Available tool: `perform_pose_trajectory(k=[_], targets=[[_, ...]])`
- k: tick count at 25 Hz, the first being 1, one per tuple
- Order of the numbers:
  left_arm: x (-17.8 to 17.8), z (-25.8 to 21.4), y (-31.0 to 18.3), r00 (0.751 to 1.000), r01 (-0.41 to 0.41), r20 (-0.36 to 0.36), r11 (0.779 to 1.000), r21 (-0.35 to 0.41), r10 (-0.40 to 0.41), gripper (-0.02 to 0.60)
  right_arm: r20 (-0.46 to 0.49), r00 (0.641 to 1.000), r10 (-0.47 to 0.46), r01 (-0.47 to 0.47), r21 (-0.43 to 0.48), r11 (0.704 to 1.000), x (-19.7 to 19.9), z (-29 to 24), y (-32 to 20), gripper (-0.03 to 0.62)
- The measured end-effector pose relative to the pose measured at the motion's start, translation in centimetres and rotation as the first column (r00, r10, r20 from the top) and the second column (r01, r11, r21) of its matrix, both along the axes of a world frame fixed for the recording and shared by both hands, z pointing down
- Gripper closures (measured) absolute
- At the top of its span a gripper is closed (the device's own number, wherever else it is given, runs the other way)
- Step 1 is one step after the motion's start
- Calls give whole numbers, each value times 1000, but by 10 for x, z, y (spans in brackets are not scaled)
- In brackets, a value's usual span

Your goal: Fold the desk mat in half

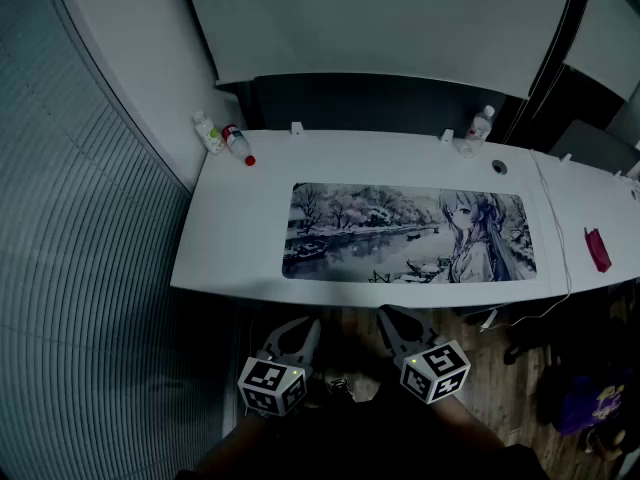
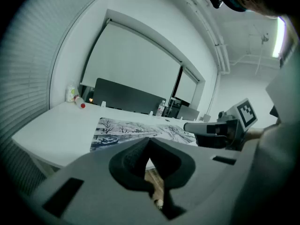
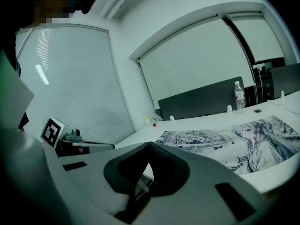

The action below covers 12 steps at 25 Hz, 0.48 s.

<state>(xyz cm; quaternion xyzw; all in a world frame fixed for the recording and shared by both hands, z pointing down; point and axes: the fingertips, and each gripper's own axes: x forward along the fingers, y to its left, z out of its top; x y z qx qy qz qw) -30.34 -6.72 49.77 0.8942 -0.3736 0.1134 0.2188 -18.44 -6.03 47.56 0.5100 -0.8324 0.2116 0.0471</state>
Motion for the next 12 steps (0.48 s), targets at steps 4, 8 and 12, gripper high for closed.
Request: perform_pose_trajectory(k=[4,8,12], targets=[[3,-2,1,1000,0,2,1000,3,0,575,0,1000,-2,2,-5,1000,2,-1,2,571],[7,-3,3,1000,-4,0,1000,5,4,575,14,1000,5,-5,7,1000,5,-3,4,571],[8,-2,3,1000,-3,0,1000,8,3,575,19,1000,12,-12,16,1000,7,-5,3,569]])
